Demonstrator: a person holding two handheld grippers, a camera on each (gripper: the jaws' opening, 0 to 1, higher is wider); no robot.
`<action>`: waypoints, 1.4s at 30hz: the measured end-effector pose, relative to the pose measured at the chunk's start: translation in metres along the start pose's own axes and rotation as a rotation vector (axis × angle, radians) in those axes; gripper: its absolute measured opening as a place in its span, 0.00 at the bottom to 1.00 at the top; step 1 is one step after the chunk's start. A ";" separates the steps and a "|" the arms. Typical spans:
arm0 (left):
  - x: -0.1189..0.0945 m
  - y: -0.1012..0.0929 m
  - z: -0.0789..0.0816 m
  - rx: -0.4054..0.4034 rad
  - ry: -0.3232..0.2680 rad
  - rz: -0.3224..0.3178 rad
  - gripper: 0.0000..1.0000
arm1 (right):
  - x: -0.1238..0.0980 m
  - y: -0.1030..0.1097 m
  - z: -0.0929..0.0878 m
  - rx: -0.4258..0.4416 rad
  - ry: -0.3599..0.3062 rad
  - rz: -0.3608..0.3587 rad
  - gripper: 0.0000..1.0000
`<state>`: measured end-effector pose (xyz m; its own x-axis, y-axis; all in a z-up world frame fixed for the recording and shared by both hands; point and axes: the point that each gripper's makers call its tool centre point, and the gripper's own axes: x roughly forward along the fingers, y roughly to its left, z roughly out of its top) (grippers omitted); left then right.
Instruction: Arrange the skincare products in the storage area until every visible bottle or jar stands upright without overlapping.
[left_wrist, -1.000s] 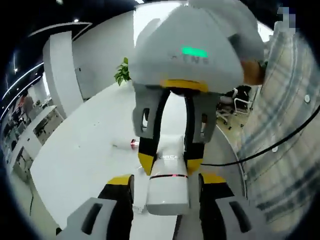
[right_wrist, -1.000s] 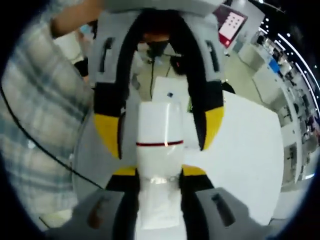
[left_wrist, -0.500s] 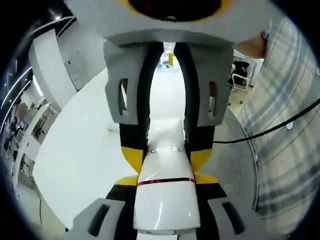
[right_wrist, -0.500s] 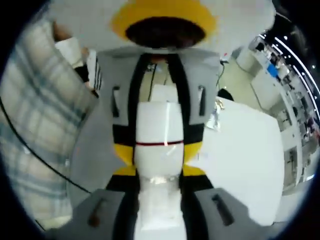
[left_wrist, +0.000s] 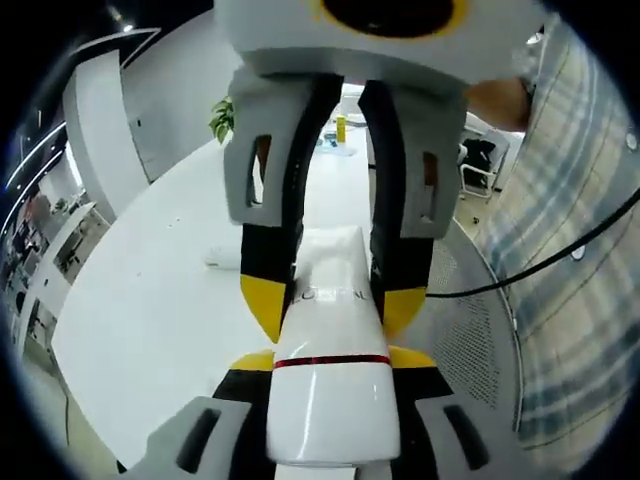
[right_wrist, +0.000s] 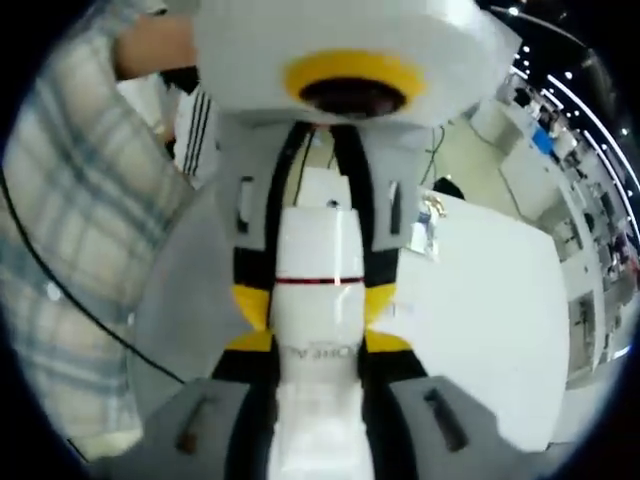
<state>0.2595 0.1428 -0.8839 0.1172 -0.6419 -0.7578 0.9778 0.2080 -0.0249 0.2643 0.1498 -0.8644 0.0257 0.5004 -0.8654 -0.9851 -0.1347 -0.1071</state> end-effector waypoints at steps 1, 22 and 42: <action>0.000 0.000 -0.002 0.003 0.005 0.001 0.38 | 0.000 0.000 0.001 -0.005 0.000 0.000 0.29; 0.005 0.002 -0.012 0.004 0.064 -0.003 0.36 | 0.010 -0.001 -0.013 -0.077 0.086 -0.010 0.27; 0.021 0.000 -0.012 -0.068 0.011 0.016 0.34 | 0.028 0.004 -0.018 -0.069 0.078 0.010 0.30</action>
<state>0.2598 0.1385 -0.9074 0.1309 -0.6301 -0.7654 0.9616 0.2685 -0.0565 0.2638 0.1479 -0.8976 0.0314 0.4312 -0.9017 -0.9714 -0.1992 -0.1291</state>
